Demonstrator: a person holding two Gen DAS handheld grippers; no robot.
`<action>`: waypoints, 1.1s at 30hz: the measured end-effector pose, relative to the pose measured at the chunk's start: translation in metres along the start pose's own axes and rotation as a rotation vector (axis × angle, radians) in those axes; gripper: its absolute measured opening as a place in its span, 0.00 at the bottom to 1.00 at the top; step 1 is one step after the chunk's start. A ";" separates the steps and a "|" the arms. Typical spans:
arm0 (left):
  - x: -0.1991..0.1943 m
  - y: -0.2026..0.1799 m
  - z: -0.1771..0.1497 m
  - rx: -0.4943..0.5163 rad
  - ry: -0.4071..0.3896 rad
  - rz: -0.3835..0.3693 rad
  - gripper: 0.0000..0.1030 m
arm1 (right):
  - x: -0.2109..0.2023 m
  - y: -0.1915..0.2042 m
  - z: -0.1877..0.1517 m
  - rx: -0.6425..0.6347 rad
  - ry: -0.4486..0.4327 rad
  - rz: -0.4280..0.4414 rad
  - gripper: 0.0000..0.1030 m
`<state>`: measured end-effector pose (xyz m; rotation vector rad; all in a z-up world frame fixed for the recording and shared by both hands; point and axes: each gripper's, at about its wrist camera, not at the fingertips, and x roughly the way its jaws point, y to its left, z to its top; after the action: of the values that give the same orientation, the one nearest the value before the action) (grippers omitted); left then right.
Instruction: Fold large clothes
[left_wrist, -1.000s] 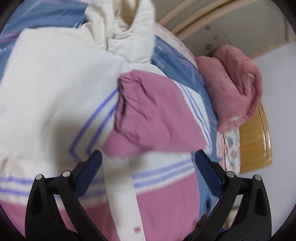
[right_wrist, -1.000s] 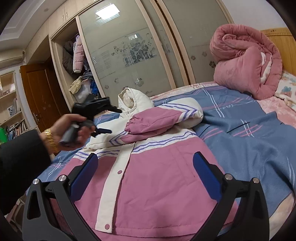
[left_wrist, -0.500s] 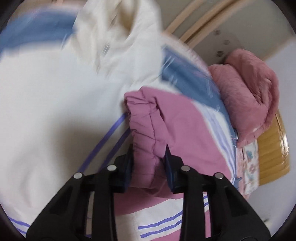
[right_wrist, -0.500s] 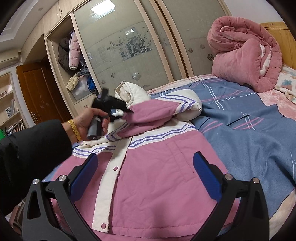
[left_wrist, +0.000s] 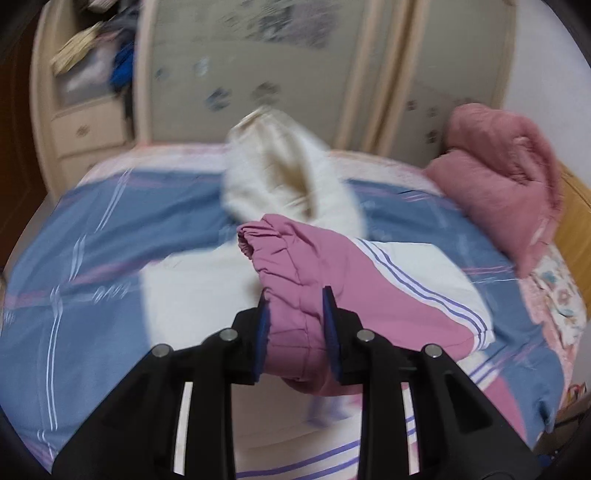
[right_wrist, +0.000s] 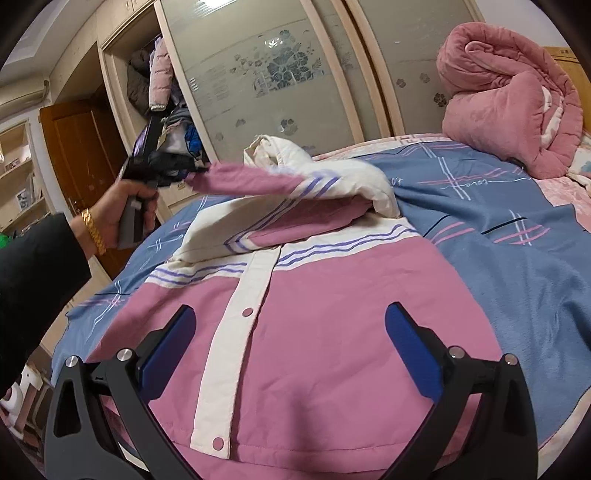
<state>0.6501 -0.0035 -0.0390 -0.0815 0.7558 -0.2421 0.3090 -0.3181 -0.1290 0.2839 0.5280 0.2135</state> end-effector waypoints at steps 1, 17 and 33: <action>0.007 0.013 -0.008 -0.007 0.020 0.027 0.26 | 0.002 0.001 -0.001 -0.003 0.006 0.001 0.99; -0.007 0.052 -0.084 -0.080 0.041 0.227 0.98 | 0.012 -0.002 0.002 0.005 0.026 -0.015 0.99; -0.286 -0.058 -0.287 0.006 -0.136 0.242 0.98 | -0.035 0.030 0.000 -0.159 -0.049 -0.187 0.99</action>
<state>0.2409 0.0146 -0.0469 -0.0006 0.6231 -0.0085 0.2762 -0.2994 -0.1035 0.0838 0.4832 0.0659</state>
